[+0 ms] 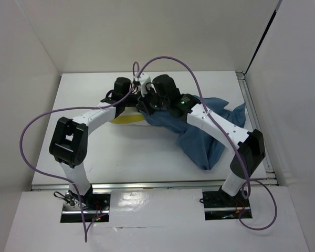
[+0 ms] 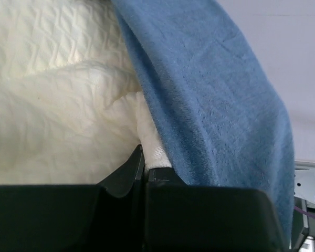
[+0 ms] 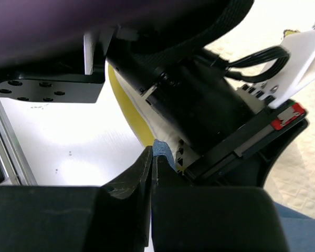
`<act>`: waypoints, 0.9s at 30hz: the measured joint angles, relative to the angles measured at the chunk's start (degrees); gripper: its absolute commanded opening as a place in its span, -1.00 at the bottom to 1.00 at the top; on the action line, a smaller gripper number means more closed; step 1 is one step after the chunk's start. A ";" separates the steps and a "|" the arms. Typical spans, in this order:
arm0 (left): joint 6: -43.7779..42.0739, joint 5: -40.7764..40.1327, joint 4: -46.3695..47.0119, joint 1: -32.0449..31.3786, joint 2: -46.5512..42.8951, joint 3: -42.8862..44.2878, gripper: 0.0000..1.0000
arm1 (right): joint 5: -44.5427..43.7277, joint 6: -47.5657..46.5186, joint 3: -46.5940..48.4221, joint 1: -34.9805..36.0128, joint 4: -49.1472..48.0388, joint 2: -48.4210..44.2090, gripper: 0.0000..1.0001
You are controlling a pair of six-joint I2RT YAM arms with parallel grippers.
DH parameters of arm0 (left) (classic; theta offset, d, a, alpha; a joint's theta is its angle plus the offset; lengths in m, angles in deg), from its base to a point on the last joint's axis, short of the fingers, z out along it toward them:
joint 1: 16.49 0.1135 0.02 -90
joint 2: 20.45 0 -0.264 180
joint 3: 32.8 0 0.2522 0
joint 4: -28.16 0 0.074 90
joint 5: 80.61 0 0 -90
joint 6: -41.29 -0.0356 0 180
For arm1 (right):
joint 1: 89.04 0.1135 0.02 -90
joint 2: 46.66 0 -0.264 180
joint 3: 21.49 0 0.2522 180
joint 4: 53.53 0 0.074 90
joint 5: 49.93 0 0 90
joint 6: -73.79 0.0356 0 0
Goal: Put the pillow into the pillowcase
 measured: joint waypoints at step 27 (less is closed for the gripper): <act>9.99 1.88 8.48 -1.07 6.40 -0.72 -1.00 | 7.32 4.57 8.96 -0.44 -1.36 11.15 -1.00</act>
